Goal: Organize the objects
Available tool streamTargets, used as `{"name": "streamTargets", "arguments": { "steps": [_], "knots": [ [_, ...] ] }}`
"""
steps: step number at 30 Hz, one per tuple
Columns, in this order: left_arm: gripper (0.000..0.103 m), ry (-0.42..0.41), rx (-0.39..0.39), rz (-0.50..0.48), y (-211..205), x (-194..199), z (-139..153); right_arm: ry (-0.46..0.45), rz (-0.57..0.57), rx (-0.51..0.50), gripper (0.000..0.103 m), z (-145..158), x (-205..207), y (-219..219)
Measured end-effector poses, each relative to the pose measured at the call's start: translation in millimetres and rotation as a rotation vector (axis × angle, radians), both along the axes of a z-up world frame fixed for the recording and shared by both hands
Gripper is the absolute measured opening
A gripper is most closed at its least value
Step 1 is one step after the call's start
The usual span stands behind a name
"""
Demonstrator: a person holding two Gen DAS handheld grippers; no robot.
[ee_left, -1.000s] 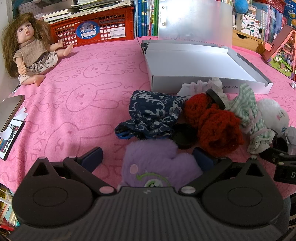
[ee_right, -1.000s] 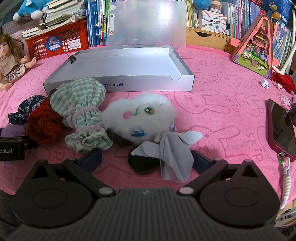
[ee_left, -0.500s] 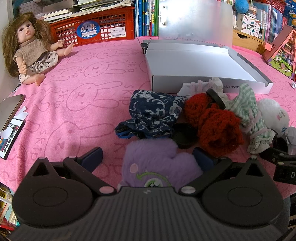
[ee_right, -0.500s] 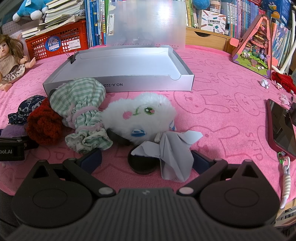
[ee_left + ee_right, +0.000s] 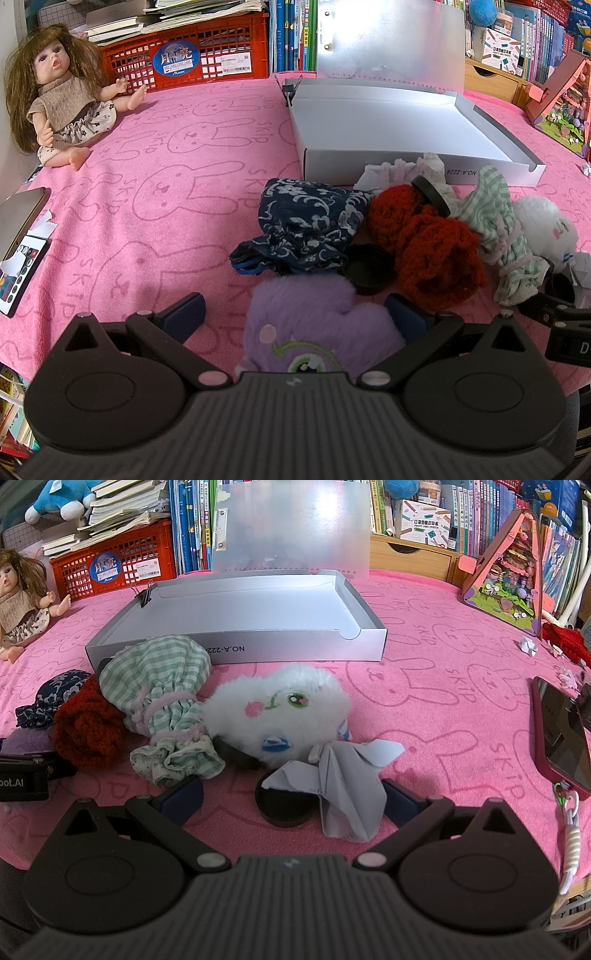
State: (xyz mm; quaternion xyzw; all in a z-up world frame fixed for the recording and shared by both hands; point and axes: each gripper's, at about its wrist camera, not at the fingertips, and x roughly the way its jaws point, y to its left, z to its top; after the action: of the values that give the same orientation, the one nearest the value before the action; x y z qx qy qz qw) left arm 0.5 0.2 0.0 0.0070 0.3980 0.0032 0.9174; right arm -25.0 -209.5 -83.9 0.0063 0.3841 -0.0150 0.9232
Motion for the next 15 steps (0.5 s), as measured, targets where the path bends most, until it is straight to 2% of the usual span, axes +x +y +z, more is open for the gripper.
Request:
{"name": "streamTargets", "arguments": {
  "steps": [15],
  "knots": [
    [0.103,-0.015,0.002,-0.011,2.3,-4.6,-3.5,-0.029,0.0,-0.001,0.103,-3.4,-4.3,0.5]
  ]
}}
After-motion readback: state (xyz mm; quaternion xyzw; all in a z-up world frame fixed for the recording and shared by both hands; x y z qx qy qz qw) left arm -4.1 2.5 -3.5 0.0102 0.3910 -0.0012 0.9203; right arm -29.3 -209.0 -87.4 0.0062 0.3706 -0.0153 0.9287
